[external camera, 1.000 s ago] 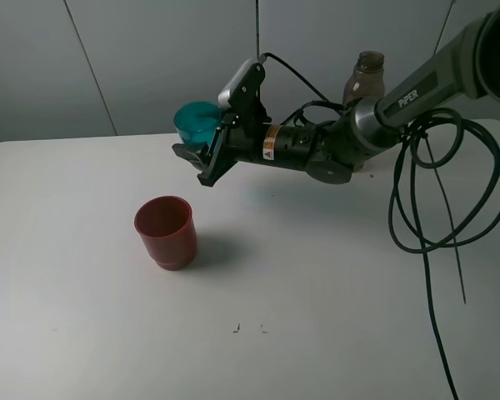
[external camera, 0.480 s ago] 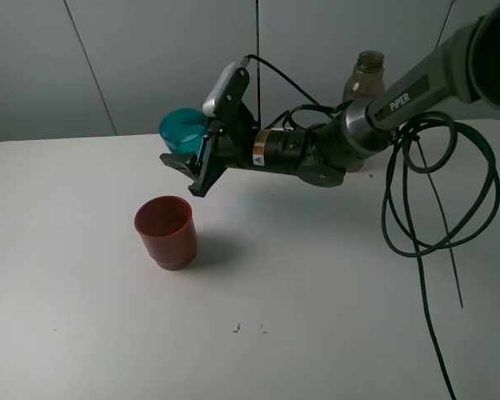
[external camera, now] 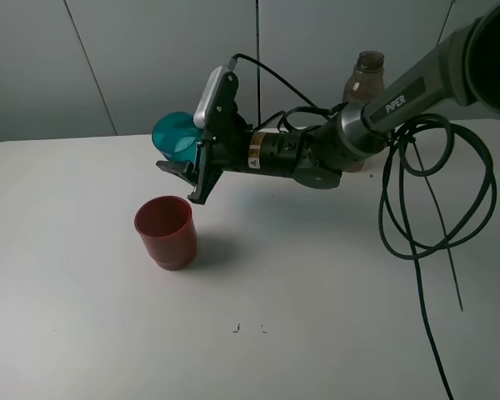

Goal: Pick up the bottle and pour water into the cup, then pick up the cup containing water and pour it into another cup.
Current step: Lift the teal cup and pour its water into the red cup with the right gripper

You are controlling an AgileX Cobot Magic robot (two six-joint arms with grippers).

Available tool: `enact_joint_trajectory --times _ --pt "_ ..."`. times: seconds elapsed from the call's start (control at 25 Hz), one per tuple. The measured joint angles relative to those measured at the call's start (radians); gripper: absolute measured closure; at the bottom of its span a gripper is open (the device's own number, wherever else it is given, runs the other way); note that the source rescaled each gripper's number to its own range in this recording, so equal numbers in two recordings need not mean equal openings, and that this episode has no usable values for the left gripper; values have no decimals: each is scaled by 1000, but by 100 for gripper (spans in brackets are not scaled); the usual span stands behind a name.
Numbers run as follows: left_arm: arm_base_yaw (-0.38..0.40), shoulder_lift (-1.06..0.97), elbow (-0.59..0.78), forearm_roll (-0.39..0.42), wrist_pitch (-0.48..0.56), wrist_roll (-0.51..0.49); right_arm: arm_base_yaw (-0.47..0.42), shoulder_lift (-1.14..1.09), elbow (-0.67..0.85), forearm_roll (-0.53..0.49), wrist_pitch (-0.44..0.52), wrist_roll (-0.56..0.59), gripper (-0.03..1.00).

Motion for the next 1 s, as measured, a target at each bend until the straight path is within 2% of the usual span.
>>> enact_joint_trajectory --times 0.52,1.0 --pt "0 0 0 0 0 0 0 0 0 0 0 -186 95" --pt "0 0 0 0 0 0 0 0 0 0 0 -465 95"
